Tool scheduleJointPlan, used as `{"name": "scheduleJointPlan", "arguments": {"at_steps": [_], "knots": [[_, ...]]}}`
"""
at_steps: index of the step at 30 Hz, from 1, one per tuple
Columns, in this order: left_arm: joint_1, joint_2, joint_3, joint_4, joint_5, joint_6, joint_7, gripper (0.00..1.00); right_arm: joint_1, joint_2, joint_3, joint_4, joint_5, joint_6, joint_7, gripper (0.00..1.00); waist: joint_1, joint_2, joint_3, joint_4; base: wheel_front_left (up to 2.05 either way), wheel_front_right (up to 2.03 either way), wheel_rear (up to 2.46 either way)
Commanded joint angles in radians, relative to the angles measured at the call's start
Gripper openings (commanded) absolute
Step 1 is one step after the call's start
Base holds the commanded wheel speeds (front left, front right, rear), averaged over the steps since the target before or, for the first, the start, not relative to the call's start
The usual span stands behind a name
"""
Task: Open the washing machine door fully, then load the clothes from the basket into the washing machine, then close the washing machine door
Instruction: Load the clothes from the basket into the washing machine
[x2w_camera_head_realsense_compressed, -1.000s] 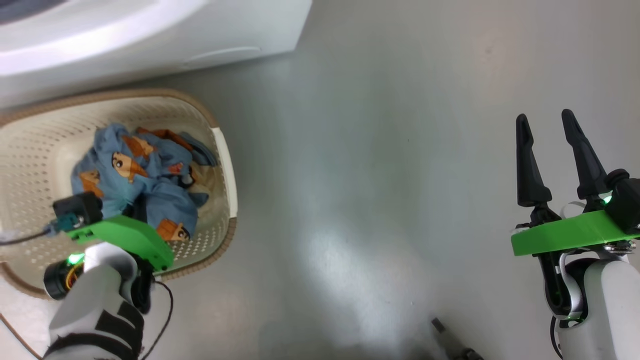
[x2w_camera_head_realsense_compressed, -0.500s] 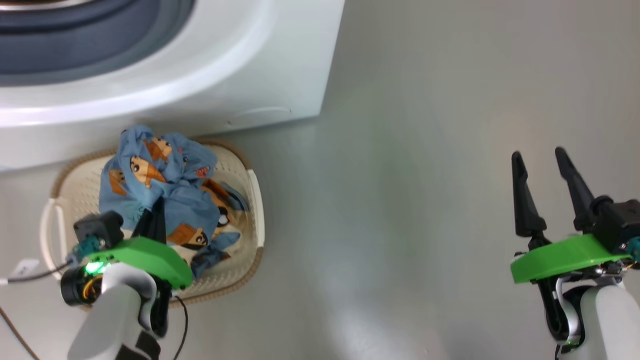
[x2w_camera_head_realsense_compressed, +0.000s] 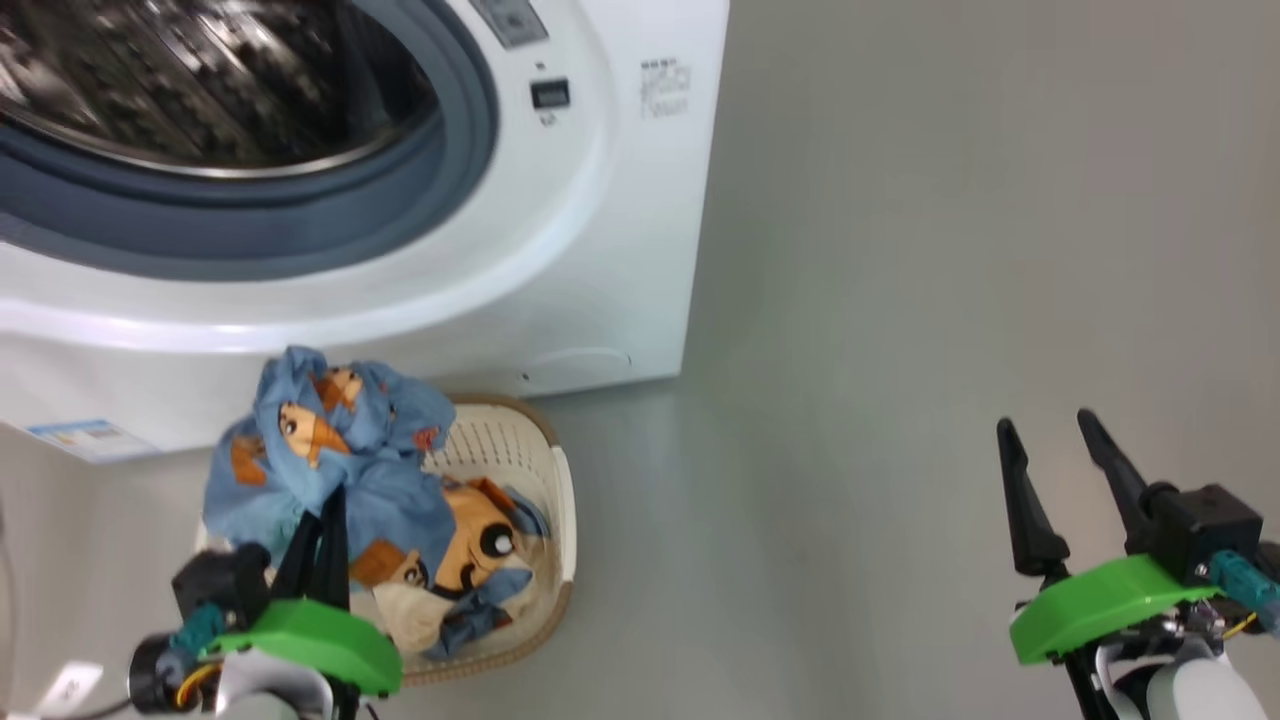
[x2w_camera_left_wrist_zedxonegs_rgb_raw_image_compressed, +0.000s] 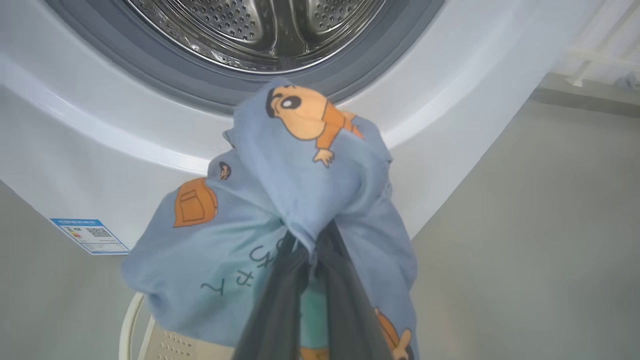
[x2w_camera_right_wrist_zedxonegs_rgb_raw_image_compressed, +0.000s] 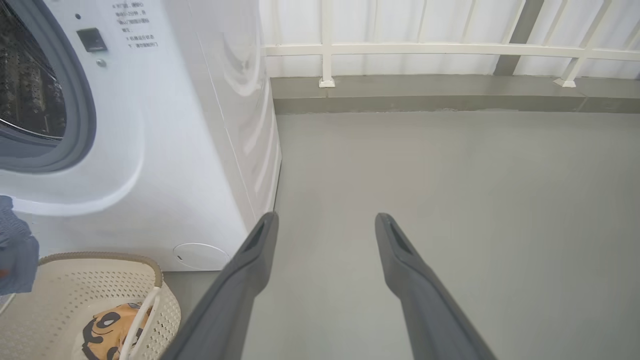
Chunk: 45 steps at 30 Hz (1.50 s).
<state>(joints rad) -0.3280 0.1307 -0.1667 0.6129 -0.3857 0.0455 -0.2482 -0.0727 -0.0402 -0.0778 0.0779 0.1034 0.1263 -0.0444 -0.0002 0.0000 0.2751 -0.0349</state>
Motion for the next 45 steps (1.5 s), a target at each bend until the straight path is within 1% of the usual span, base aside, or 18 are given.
{"name": "scheduleJointPlan", "arguments": {"at_steps": [1,8,11,20,29,39,45], "knots": [[0.035,0.02,0.036,-0.053,0.012,0.01,-0.013,0.0,0.019,-0.01,0.022,-0.032,-0.012,0.004,0.006,1.0,0.0002,0.0,-0.108,0.038,0.0,0.0,0.0],[0.122,0.024,0.035,-0.123,0.018,0.026,-0.012,0.0,0.079,-0.01,0.015,-0.054,-0.017,0.004,0.033,1.0,0.0002,0.0,-0.188,0.057,0.0,0.0,0.0],[0.155,0.023,0.031,-0.144,0.01,0.029,0.01,0.0,0.111,-0.01,0.01,-0.066,-0.018,0.004,0.045,1.0,0.0002,0.0,-0.221,0.068,0.0,0.0,0.0],[0.222,0.033,0.02,-0.215,0.011,0.051,0.039,0.0,0.167,-0.01,0.009,-0.095,-0.009,0.004,0.067,1.0,0.0002,0.0,-0.276,0.086,0.0,0.0,0.0],[0.248,0.045,0.014,-0.27,0.01,0.065,0.062,0.0,0.183,-0.01,0.01,-0.105,0.001,0.004,0.072,1.0,0.0002,0.0,-0.284,0.09,0.0,0.0,0.0],[0.258,0.049,0.007,-0.291,0.005,0.077,0.072,0.0,0.183,-0.01,0.013,-0.102,0.005,0.004,0.073,1.0,0.0002,0.0,-0.283,0.09,0.0,0.0,0.0],[0.258,0.047,0.0,-0.291,-0.003,0.076,0.07,0.0,0.186,-0.01,0.01,-0.101,0.005,0.004,0.072,1.0,0.0002,0.0,-0.282,0.092,0.0,0.0,0.0]]}}
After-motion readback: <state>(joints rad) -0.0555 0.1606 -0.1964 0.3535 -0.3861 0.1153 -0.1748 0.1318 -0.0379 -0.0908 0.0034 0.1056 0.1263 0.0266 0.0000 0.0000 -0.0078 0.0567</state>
